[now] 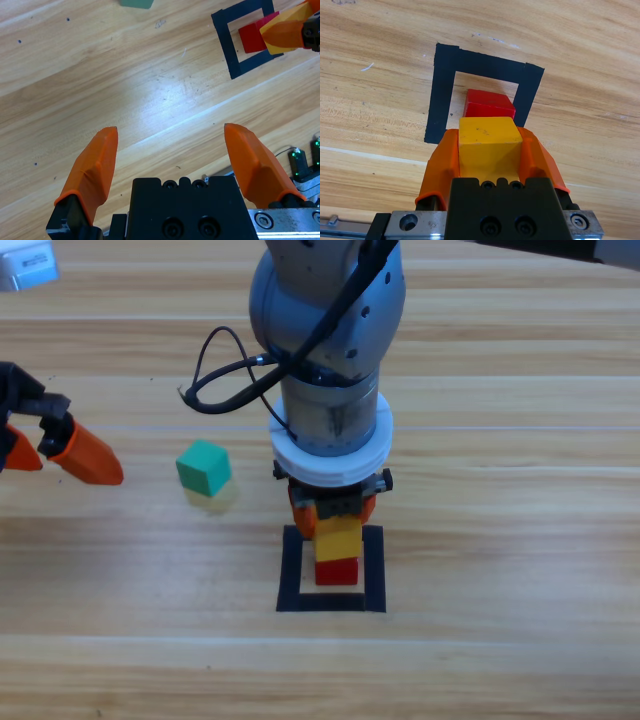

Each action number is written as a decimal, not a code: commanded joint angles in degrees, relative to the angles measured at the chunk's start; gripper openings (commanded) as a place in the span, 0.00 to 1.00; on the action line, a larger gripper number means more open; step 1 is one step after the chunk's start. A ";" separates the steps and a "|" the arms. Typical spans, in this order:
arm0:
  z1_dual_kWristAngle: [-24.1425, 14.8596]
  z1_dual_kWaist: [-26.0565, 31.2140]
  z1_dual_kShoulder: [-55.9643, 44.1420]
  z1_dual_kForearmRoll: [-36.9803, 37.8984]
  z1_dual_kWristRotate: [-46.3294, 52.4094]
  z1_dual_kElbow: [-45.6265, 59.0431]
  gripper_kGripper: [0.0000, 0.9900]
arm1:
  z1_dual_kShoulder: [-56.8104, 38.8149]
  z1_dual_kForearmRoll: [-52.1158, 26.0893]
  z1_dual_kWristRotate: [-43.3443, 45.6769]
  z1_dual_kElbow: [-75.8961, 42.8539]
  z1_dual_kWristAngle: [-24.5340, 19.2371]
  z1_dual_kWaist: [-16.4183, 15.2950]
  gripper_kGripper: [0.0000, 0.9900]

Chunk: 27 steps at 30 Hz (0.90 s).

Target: Stack the blocks in the rectangular block: red at the bottom, yellow in the middle, green on top

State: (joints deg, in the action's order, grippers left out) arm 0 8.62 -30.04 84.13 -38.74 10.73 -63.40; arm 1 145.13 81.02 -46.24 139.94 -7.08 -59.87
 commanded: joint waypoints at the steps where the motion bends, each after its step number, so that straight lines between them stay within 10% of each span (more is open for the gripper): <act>1: 0.52 1.39 0.94 1.21 -0.53 1.61 0.92 | 3.84 1.16 -0.17 0.15 -0.83 -1.13 0.26; 8: 0.44 1.39 1.38 2.00 -0.53 2.05 0.92 | 4.37 1.16 -0.08 0.24 -1.09 -0.69 0.32; 12: 0.35 1.39 1.65 2.44 -0.53 2.23 0.92 | 5.08 1.16 -0.26 0.24 -0.74 0.37 0.99; 27: -1.50 1.48 1.82 3.85 2.11 1.08 0.92 | -12.41 1.07 5.81 1.65 -5.75 0.19 1.00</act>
State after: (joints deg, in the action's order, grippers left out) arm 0 8.39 -30.02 84.28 -36.26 10.79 -61.79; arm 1 141.27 81.02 -43.01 142.73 -10.52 -59.74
